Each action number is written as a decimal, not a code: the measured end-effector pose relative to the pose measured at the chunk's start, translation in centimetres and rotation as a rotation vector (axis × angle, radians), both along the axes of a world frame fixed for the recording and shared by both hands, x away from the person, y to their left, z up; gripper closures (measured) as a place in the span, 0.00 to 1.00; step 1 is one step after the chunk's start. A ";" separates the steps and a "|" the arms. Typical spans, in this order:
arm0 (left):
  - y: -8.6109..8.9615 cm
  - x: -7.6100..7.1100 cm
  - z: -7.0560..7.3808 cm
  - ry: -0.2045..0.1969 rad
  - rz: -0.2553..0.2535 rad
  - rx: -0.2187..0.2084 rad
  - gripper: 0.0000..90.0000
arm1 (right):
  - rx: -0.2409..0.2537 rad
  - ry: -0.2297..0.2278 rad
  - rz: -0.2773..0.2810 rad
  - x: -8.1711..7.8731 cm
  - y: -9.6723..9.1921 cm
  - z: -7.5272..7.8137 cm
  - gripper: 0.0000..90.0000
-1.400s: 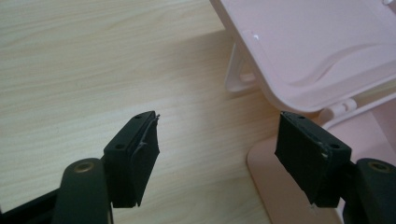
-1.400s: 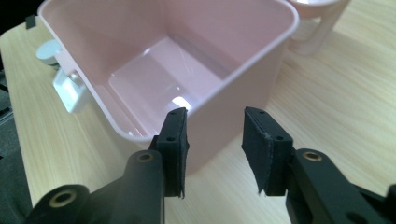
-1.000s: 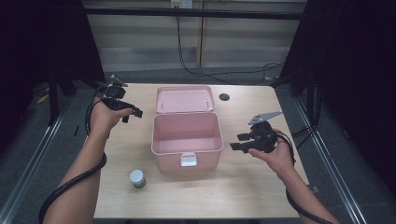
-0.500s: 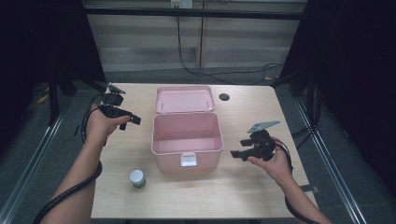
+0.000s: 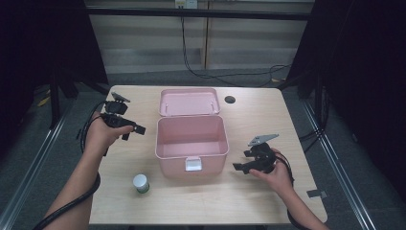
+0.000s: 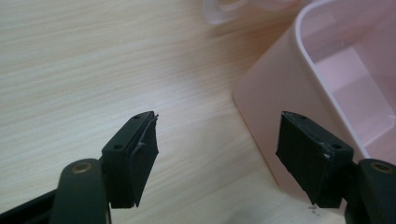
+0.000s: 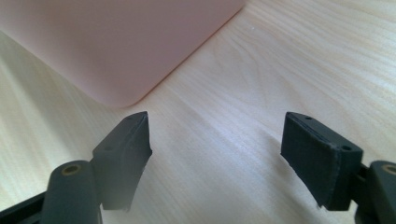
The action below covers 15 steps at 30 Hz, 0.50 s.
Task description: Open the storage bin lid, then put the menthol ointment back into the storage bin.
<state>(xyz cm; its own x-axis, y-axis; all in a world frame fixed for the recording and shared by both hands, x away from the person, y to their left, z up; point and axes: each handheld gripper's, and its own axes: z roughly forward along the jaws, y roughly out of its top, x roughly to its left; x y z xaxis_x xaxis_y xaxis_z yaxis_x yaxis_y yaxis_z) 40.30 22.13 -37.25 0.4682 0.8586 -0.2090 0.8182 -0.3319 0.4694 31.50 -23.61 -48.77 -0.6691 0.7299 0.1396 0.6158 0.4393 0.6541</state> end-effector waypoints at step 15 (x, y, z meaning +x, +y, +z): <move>0.7 -1.5 -0.9 0.025 -0.041 0.005 0.31 | -0.042 -0.079 0.011 -0.2 0.0 -1.8 0.16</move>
